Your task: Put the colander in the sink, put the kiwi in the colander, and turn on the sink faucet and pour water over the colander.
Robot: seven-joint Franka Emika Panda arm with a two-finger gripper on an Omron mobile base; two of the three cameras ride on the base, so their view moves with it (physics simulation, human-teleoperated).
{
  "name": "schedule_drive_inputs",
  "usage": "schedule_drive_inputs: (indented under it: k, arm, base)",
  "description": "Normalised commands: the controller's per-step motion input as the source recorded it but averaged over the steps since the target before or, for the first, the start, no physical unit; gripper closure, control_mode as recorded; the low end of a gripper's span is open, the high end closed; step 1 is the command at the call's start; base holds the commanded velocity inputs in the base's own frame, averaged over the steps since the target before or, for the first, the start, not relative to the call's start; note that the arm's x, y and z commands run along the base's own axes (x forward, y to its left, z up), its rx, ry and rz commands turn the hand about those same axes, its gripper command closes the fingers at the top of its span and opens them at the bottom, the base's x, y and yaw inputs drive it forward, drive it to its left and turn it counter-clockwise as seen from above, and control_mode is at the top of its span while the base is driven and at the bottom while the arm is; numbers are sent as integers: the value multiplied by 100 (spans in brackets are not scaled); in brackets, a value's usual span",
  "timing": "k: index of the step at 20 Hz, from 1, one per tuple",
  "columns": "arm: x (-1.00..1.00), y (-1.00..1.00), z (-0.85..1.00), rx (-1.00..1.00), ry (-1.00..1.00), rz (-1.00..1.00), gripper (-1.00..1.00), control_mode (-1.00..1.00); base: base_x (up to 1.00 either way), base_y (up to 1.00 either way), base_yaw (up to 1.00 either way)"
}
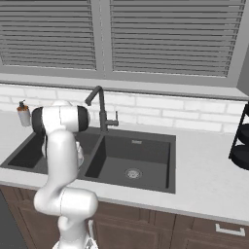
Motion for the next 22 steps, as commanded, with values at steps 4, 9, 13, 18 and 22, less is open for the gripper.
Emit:
schedule_drive_inputs:
  k: [4,9,13,18,22]
  arm:
    - [60,26,-50,-5,-1,-8,100,-100]
    - [43,12,-59,-8,-2,-8,100,-100]
    - [10,1,-41,-3,-5,-8,100,-100]
    - [-38,-1,-3,2,-17,-4,-100,-100]
    - [-61,0,0,1,-21,-4,-100,-100]
  base:
    - [0,0,0]
    - [0,0,0]
    - [0,0,0]
    - [0,0,0]
    - [0,0,0]
